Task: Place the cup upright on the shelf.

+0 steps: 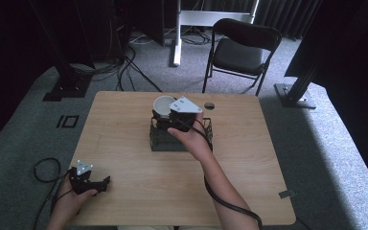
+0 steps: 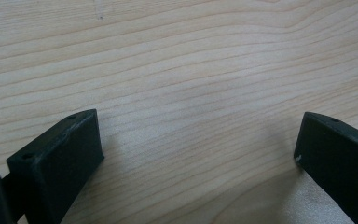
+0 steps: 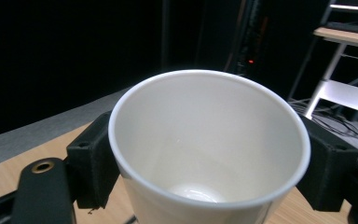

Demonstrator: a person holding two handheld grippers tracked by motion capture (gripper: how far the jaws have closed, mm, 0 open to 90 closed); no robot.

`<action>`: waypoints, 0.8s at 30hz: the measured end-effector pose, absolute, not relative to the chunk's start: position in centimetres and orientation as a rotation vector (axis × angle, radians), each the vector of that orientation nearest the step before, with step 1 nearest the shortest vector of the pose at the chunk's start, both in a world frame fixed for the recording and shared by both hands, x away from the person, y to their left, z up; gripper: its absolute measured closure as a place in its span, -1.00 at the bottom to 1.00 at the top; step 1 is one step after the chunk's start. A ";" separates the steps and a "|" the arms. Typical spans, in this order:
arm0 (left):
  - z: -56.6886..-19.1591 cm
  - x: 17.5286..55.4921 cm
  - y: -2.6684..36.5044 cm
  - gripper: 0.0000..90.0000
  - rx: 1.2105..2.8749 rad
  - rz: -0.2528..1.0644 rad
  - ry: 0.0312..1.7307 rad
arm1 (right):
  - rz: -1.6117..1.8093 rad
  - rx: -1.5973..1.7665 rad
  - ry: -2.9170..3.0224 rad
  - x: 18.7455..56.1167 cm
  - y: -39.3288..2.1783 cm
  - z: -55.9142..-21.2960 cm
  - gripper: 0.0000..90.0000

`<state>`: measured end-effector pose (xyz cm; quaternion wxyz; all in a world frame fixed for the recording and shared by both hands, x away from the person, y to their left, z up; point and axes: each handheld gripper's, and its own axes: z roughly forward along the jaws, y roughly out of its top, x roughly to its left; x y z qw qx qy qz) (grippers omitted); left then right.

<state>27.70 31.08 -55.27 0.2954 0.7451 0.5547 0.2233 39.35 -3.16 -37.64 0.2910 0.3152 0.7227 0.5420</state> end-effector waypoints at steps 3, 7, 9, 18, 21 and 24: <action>-55.3 27.7 31.1 -0.97 1.982 0.594 1.476 | 1.438 0.883 1.906 39.8 -4.1 -37.9 -0.56; -55.3 27.7 31.1 -0.97 1.983 0.594 1.476 | 1.411 0.912 1.892 40.2 -5.3 -38.2 -0.56; -55.3 27.7 31.1 -0.97 1.982 0.594 1.476 | 1.401 0.920 1.892 40.4 -5.6 -38.4 -0.56; -55.3 27.7 31.1 -0.97 1.978 0.595 1.478 | 1.350 1.013 1.874 41.0 -7.7 -40.6 -0.56; -55.3 27.7 31.1 -0.97 1.982 0.595 1.477 | 1.331 1.035 1.880 41.2 -8.2 -41.6 -0.56; -55.3 27.7 31.1 -0.97 1.984 0.594 1.476 | 1.308 1.051 1.882 41.3 -8.6 -42.5 -0.56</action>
